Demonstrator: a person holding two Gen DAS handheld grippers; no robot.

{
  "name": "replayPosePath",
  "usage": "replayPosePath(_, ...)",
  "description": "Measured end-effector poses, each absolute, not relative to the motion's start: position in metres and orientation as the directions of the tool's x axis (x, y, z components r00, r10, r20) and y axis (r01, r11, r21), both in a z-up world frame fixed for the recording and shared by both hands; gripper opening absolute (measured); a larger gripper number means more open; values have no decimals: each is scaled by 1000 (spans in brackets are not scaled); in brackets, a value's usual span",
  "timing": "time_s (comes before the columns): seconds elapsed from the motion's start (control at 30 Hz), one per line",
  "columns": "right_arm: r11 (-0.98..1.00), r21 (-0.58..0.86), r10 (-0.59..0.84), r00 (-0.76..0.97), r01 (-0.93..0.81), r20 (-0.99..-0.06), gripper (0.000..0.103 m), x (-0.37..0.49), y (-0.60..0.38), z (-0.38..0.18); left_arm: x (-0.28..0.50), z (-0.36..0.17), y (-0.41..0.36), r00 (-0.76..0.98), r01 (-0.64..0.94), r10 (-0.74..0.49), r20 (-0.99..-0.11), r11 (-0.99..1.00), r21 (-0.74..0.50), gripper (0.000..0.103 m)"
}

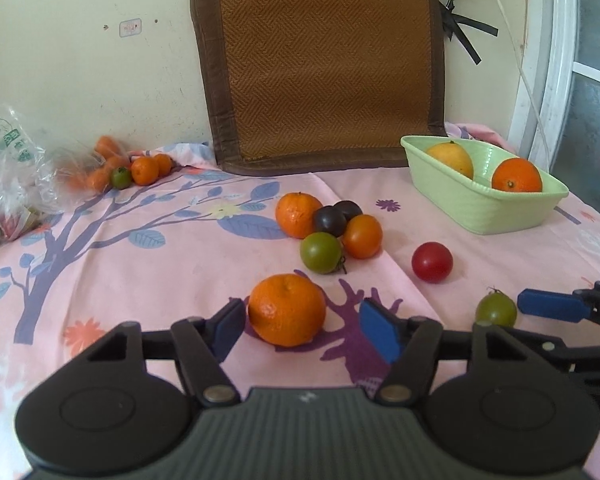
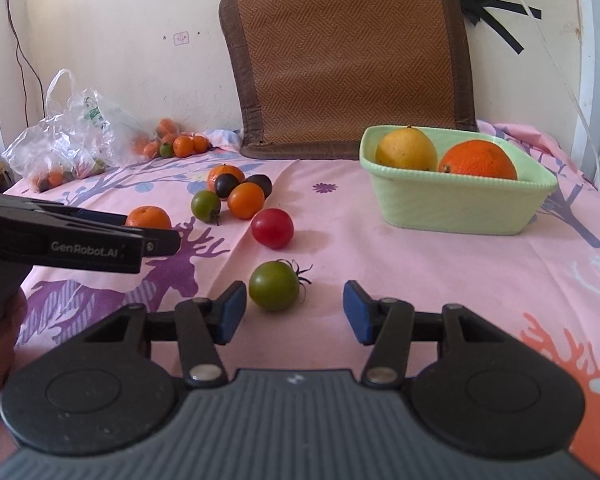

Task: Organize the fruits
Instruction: 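Grasp the small tangerine with the left tool while the right tool grasps the green tomato, then drop the tangerine into the dish with the left tool while the right tool drops the green tomato there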

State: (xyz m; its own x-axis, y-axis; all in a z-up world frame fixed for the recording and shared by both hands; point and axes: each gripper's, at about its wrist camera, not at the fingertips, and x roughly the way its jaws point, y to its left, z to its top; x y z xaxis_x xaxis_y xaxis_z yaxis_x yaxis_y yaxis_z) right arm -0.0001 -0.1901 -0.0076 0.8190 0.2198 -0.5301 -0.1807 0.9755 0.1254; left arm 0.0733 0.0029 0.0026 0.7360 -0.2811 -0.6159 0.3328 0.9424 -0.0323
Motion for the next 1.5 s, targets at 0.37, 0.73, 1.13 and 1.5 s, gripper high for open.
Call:
replayPosePath(0.37,968,85,245,811,-236,-531,30,5,-184,-7,71,8,2,725,347,-326,-607,934,-88,42)
replayPosePath(0.73,995,70,93,925,-72,-369,30,21,-245,17,98,57,-84,708,514,-487,-511,852,-100,42)
replayPosePath(1.13,998,-39,40,943,-56,-329,33,52,-252,9,153,47,-139,619,568,-538,-571,810,-147,43)
replayPosePath(1.5,999,-25,32,961,-41,-276,35,46,-255,6,151,54,-127,670,525,-519,-532,837,-155,53)
